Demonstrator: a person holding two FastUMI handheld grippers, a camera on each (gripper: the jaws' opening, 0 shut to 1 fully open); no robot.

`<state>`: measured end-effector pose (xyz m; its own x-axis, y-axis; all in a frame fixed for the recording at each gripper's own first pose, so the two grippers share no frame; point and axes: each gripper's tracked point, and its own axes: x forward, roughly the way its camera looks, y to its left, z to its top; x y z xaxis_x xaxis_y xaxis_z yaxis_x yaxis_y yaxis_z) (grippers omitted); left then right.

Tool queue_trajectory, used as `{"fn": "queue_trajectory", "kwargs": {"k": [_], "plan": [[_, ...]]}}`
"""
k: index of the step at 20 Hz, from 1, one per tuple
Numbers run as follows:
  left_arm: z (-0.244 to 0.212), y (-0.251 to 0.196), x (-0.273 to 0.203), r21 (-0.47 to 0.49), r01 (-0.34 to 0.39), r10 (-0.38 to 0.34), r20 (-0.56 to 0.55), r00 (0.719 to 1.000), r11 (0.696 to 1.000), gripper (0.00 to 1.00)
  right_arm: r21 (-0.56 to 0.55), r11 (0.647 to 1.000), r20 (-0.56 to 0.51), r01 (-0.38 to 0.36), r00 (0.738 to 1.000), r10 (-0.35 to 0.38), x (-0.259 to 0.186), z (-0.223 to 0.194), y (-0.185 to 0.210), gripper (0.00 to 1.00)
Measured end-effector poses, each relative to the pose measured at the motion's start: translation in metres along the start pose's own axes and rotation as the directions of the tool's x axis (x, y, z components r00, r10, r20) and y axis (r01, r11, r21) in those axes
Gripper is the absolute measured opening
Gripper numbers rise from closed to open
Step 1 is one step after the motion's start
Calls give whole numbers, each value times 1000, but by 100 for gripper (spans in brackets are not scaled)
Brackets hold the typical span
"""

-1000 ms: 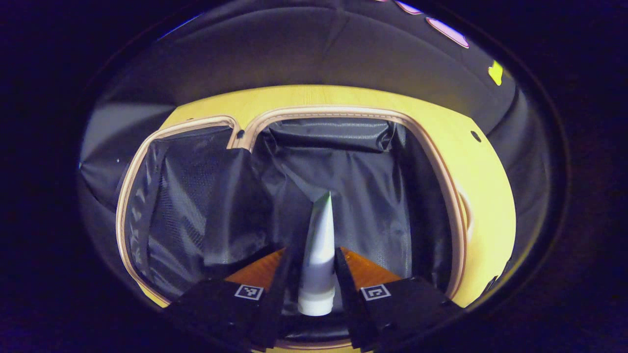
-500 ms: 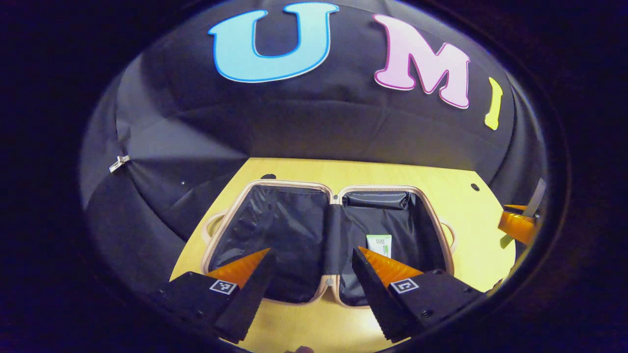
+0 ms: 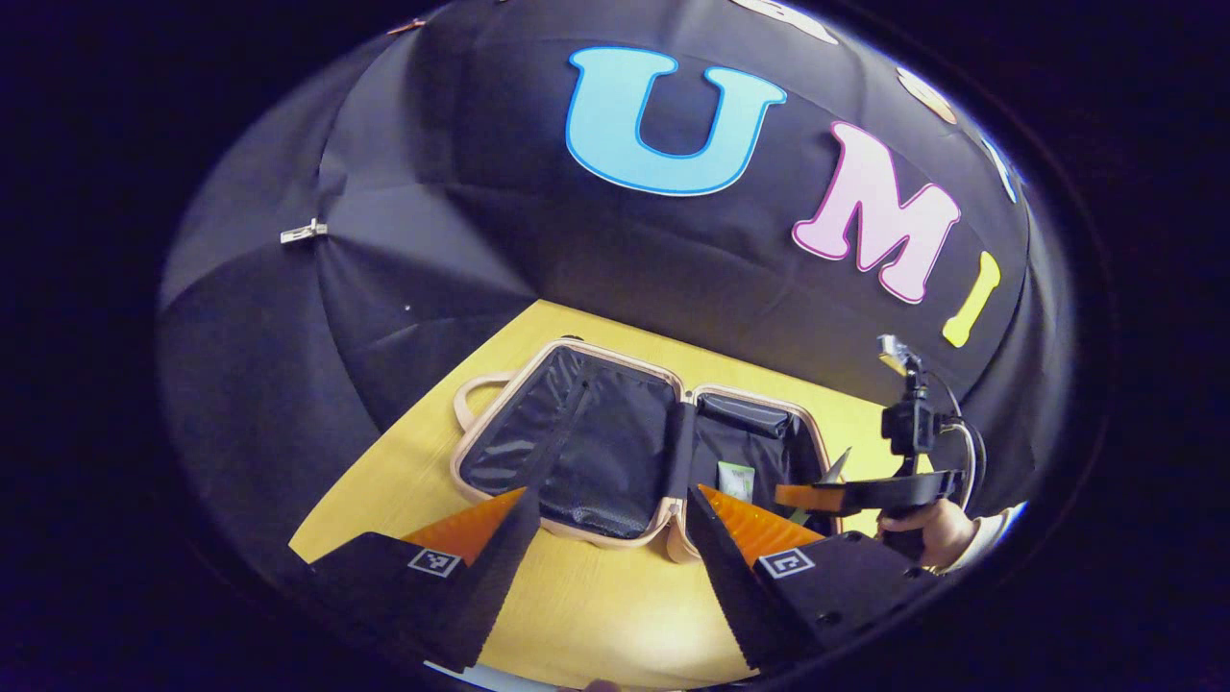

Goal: First open the suitcase, pack the skin care products into it, and then close the suitcase.

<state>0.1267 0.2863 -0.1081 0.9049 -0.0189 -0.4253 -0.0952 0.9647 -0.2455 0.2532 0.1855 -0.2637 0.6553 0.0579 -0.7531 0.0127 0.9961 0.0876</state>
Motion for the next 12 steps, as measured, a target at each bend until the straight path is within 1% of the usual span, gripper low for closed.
{"fn": "queue_trajectory", "kwargs": {"k": [1,3,5,7,8,9,11,12], "plan": [[-9,-1,0,-24,18,-19,-26,999,1000,96,5,1000,-34,24,999,-24,8,-6,-2,35],[-22,1,-3,-58,30,-33,-59,998,998,96,43,997,-73,69,995,-65,16,-10,-4,35],[-29,7,-7,-59,31,-35,-68,997,998,97,79,992,-107,94,991,-85,18,-11,-2,36],[-35,15,-10,-35,24,-26,-78,997,999,97,96,990,-81,106,992,-98,17,-3,-1,38],[-38,22,-12,-27,8,-10,-74,997,1000,97,91,990,-61,110,993,-105,13,1,-1,43],[-38,28,-13,-29,-4,2,-72,997,1000,96,84,992,-44,98,995,-94,8,4,1,42],[-36,42,-13,-48,-29,26,-65,998,998,96,61,994,-29,91,996,-90,-11,3,-1,72],[-32,51,-13,-53,-45,42,-54,998,998,97,60,995,-7,74,997,-74,-21,5,3,87]]}}
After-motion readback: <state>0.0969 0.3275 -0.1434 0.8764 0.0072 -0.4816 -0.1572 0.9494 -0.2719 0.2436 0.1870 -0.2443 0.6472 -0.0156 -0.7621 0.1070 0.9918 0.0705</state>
